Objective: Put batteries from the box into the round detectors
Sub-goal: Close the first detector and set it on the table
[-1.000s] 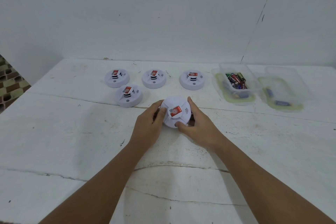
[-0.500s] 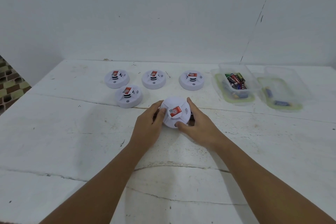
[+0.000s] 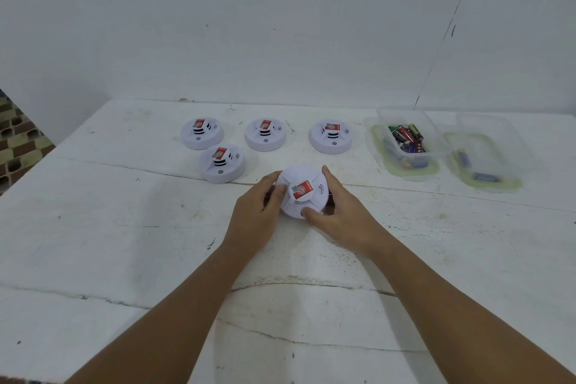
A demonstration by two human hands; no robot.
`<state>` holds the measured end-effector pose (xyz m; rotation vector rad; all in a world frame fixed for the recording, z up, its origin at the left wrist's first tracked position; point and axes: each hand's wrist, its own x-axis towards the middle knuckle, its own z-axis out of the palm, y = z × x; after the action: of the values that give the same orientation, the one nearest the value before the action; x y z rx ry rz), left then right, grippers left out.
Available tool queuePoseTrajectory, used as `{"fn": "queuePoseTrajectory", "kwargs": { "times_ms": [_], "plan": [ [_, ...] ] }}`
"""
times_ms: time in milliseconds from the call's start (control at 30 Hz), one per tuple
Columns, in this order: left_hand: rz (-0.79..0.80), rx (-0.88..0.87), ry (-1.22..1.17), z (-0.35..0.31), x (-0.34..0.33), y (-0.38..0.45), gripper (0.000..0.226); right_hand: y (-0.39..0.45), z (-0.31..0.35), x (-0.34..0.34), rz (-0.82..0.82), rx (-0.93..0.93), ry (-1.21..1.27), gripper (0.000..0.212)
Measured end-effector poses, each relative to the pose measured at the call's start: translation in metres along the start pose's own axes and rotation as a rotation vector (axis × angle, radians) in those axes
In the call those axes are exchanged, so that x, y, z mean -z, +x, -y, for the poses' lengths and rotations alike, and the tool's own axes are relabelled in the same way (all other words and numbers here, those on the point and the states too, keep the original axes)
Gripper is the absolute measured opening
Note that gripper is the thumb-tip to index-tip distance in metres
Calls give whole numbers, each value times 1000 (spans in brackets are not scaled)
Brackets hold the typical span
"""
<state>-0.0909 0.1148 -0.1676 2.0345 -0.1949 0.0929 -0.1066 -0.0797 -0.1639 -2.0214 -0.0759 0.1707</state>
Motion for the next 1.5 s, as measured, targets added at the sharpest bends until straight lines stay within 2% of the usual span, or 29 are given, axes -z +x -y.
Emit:
{"fn": "queuePoseTrajectory", "kwargs": {
  "times_ms": [1500],
  "plan": [
    [-1, 1, -13, -1, 0, -2, 34, -1, 1, 2, 3, 14, -20, 98]
  ]
}}
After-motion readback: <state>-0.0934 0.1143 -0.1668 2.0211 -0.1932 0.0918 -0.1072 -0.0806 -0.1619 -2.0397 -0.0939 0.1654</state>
